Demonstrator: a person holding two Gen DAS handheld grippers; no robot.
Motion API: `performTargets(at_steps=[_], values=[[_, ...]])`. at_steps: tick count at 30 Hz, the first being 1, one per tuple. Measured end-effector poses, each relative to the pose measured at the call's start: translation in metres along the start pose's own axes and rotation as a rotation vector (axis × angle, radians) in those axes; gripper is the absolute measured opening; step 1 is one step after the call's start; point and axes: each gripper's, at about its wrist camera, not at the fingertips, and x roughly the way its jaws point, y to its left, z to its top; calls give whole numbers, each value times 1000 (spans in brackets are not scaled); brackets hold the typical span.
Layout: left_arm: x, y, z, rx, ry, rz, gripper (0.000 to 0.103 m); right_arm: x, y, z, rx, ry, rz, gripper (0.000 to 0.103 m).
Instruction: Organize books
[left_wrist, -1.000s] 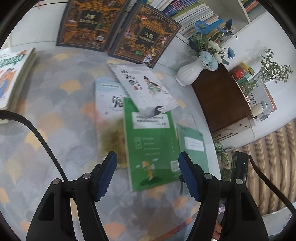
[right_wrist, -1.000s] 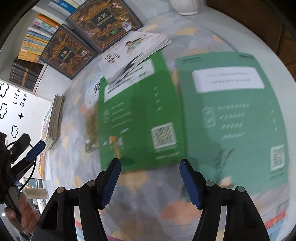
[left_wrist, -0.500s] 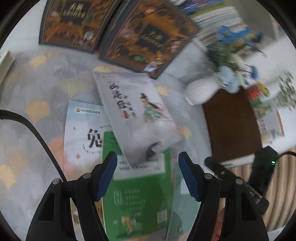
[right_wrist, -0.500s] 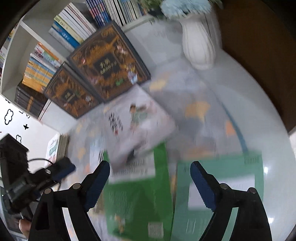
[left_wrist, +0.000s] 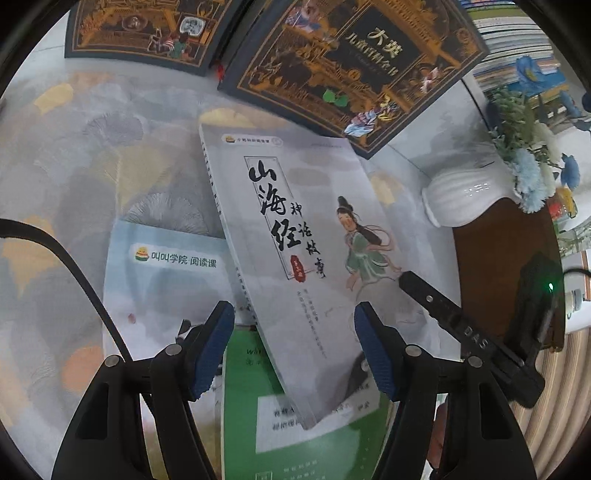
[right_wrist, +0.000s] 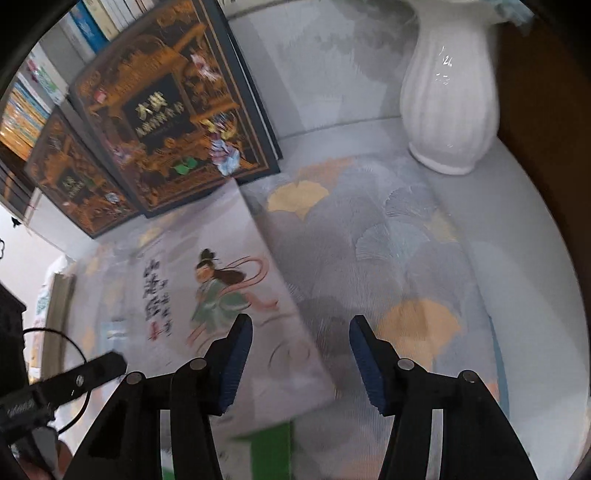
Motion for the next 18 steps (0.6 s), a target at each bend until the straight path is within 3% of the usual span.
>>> performTargets(at_steps=[4, 7, 12, 18], values=[[3, -7, 2, 21, 10, -43, 65, 8, 4, 1, -25, 30, 72, 54], [-1, -11, 1, 57, -5, -60, 65, 3, 8, -4, -51, 24, 45, 55], [-28, -14, -4, 61, -50, -223, 65, -24, 8, -14, -59, -1, 90, 55], [-54, -13, -39, 99, -38, -216, 65, -54, 35, -51, -104, 13, 95, 55]])
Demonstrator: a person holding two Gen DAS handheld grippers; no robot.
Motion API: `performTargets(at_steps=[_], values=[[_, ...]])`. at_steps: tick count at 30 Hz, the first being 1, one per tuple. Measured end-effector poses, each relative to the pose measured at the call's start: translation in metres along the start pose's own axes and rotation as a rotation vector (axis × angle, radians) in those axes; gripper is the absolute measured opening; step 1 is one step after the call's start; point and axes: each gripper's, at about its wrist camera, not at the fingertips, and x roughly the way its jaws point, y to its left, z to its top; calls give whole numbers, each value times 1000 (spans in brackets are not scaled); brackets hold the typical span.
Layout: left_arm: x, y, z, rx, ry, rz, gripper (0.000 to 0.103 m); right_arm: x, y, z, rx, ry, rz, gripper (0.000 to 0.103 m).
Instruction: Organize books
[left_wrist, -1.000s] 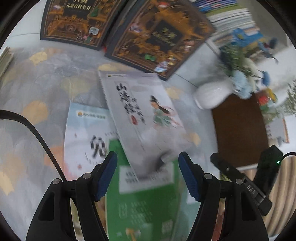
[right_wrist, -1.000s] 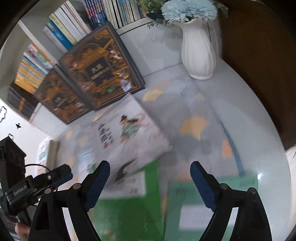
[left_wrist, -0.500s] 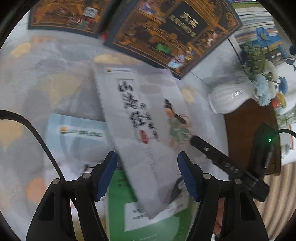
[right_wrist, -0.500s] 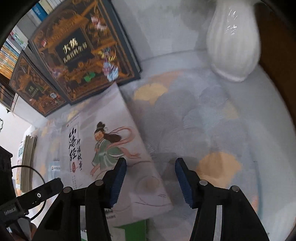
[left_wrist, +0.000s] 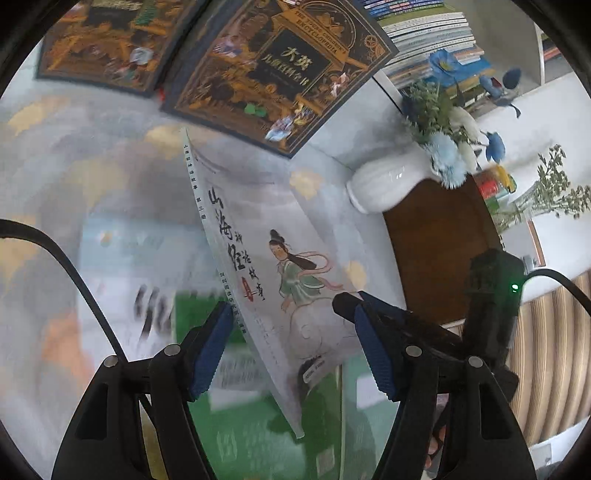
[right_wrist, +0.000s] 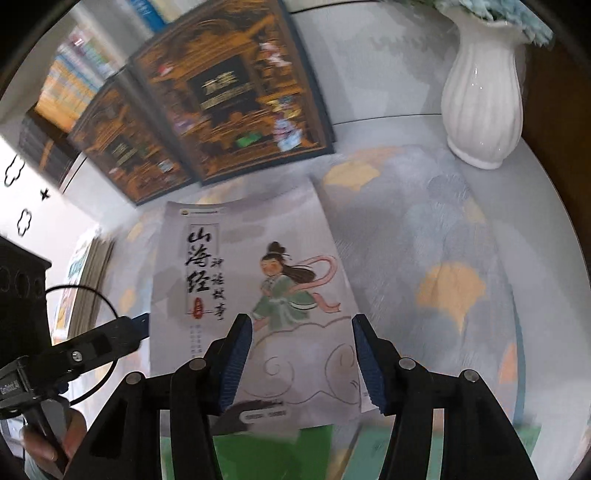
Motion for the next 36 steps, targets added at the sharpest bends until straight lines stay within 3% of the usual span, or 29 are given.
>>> performTargets(at_steps=[5, 8, 13, 15, 17, 19, 22, 25, 28, 30, 31, 33, 36], values=[[-44, 26, -54, -62, -22, -2, 65, -10, 32, -62, 2, 65, 36, 55], [-74, 47, -89, -91, -30, 44, 65, -9, 54, -98, -8, 120, 76, 55], [-127, 98, -142, -232, -66, 117, 65, 1, 104, -161, -40, 242, 153, 59], [-143, 114, -157, -268, -85, 180, 65, 9, 127, -179, -65, 291, 186, 59], [-154, 123, -167, -257, -92, 280, 65, 16, 146, -187, -101, 323, 222, 60], [-161, 133, -174, -261, -84, 332, 65, 20, 163, -195, -150, 360, 239, 59], [-169, 142, -184, -289, -91, 340, 65, 15, 162, -198, -157, 372, 241, 59], [-174, 147, -195, -292, -107, 369, 65, 16, 143, -193, -107, 379, 185, 61], [-172, 152, -204, -321, -105, 360, 65, 19, 123, -188, -9, 378, 228, 61], [-166, 154, -208, -325, -81, 367, 65, 17, 123, -190, -13, 347, 226, 60], [-164, 150, -209, -301, -87, 387, 65, 16, 127, -191, -42, 321, 209, 57], [-158, 143, -208, -257, -75, 430, 65, 16, 135, -199, -86, 301, 173, 34], [-155, 137, -210, -231, -78, 453, 65, 20, 154, -206, -148, 279, 166, 31]])
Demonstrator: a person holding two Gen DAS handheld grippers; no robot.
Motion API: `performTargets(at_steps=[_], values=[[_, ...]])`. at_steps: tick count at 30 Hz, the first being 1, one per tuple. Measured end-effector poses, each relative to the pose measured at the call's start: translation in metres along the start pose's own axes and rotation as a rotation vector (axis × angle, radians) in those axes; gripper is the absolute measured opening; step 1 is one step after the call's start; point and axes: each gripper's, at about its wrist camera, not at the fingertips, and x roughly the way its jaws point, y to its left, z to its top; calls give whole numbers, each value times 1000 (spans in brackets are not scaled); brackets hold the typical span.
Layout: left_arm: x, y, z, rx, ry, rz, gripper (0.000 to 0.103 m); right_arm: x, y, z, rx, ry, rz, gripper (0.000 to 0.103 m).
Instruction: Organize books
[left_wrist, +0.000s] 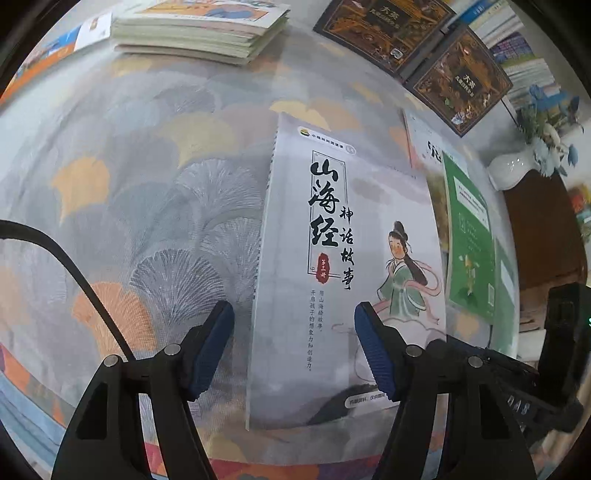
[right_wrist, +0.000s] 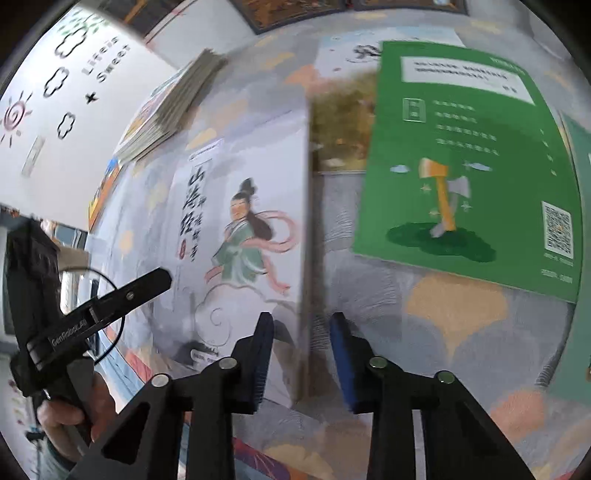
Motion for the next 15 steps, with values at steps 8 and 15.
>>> performTargets(at_steps=[8, 15], values=[[-34, 22, -6, -178, -101, -426, 67, 8, 7, -6, -51, -20, 17, 31], [-22, 21, -10, -197, -93, -401, 42, 9, -7, -4, 24, -17, 92, 31]])
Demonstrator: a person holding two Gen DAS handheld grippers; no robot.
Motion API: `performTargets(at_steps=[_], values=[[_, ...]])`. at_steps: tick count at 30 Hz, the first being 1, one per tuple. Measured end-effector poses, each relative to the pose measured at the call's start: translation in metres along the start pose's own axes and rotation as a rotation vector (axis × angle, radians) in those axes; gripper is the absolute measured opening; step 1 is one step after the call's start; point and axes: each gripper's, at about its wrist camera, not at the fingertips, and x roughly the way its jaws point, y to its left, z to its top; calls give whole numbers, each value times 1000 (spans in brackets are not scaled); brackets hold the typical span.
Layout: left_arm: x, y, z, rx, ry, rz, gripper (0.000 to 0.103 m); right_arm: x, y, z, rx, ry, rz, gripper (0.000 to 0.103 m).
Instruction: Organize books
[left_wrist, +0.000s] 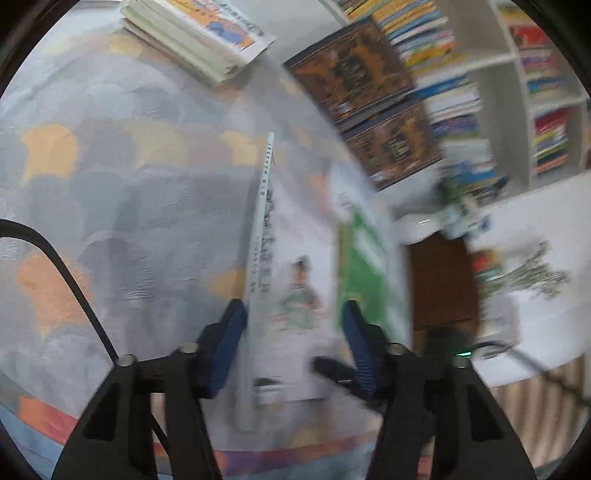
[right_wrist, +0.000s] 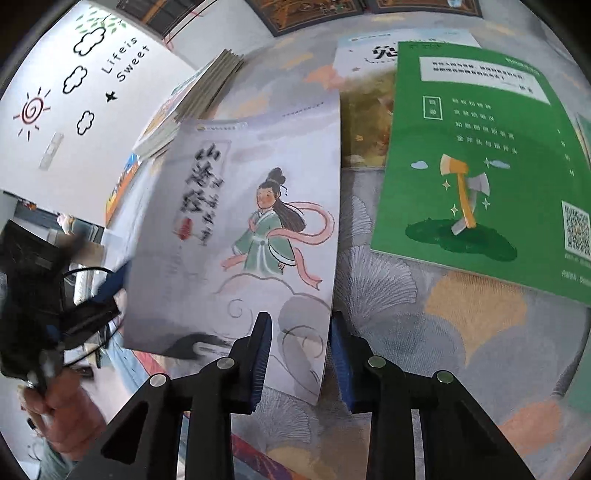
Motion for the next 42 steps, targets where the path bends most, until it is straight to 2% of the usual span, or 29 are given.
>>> performTargets(at_steps=[4, 8, 11, 13, 16, 19, 24, 28, 31, 34, 35, 37, 39, 41, 42], values=[[4, 12, -5, -42, 14, -3, 29, 1, -4, 0, 21, -8, 23, 31], [8, 19, -13, -106, 33, -69, 29, -3, -7, -4, 23, -15, 22, 31], [23, 12, -14, -108, 50, -48, 25, -4, -7, -4, 25, -9, 24, 32], [31, 5, -12, -90, 45, -29, 11, -6, -10, -1, 46, 30, 37, 34], [31, -1, -5, -110, 48, -108, 10, -19, -29, -1, 134, 72, 76, 48], [32, -1, 0, -167, 65, -175, 10, -42, -54, -6, 222, 17, 82, 54], [34, 8, 5, -302, 101, -264, 10, -31, -83, -14, 319, 91, 237, 55], [36, 14, 7, -404, 140, -352, 10, -20, -91, -6, 372, 83, 387, 61], [36, 16, 9, -435, 163, -354, 10, -2, -92, 0, 448, 100, 500, 62], [38, 16, 13, -444, 182, -353, 10, 5, -92, 7, 483, 62, 581, 62], [39, 17, 14, -455, 190, -361, 10, 6, -92, 10, 492, 50, 603, 62], [40, 21, 16, -477, 196, -365, 9, 9, -91, 16, 511, 30, 611, 52], [37, 22, 20, -458, 191, -328, 9, 6, -89, 18, 501, 18, 593, 37], [35, 23, 24, -425, 198, -277, 9, 0, -82, 19, 455, 13, 537, 29], [35, 22, 26, -405, 207, -257, 9, -7, -74, 19, 405, 1, 478, 28]])
